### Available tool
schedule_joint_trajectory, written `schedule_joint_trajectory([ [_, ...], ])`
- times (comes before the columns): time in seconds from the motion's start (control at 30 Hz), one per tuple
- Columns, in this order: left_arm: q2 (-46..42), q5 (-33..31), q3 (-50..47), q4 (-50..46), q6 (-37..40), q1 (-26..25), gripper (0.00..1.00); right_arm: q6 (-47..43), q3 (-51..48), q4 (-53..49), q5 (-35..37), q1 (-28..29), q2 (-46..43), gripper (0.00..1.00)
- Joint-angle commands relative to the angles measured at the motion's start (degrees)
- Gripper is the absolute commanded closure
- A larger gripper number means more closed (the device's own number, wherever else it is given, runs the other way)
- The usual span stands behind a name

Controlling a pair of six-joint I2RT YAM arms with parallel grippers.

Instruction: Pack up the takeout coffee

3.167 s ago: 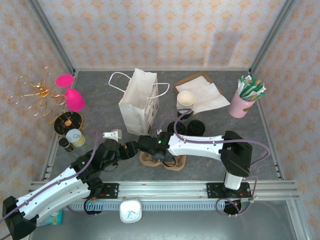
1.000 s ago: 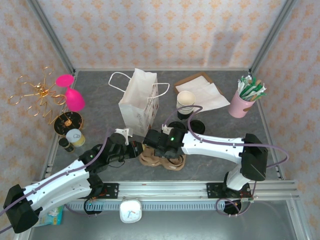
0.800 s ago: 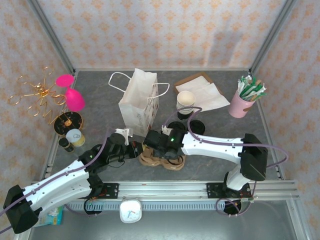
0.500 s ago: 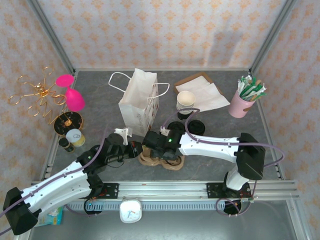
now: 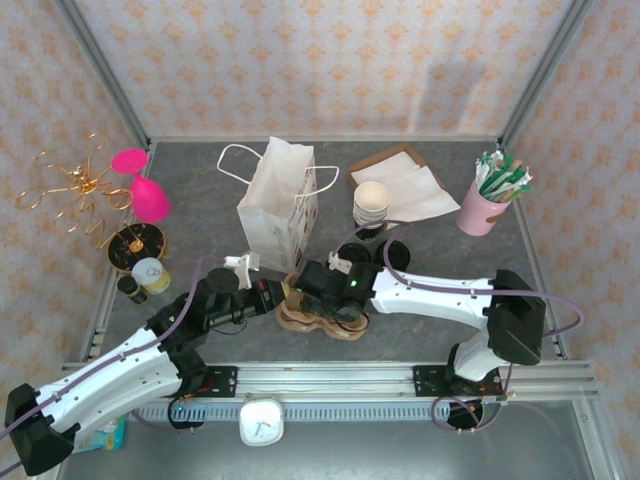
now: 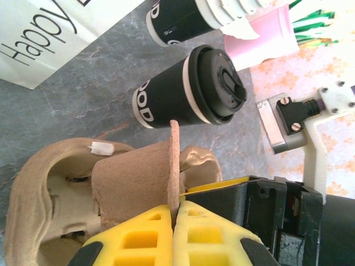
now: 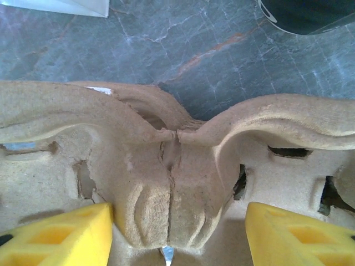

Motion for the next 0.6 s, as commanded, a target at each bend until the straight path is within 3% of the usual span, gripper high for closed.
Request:
schedule_joint_trajectory([
  [0.0,-1.5,0.1,-0.1,3.1,-2.7,0.4,1.00,1.9,-0.9,1.5,0.7,-0.6,-2.2,0.36],
  [0.2,-2.5,1.0,-0.8,6.0,-5.1,0.3,1.00,2.6,-1.5,3.3,0.8,-0.6,-4.1,0.38],
  [0.57,-2.6,0.1,-0.4,3.9,-4.4,0.3,1.00,2.5,-0.7,0.8,2.9,-0.7,-6.1,0.50],
])
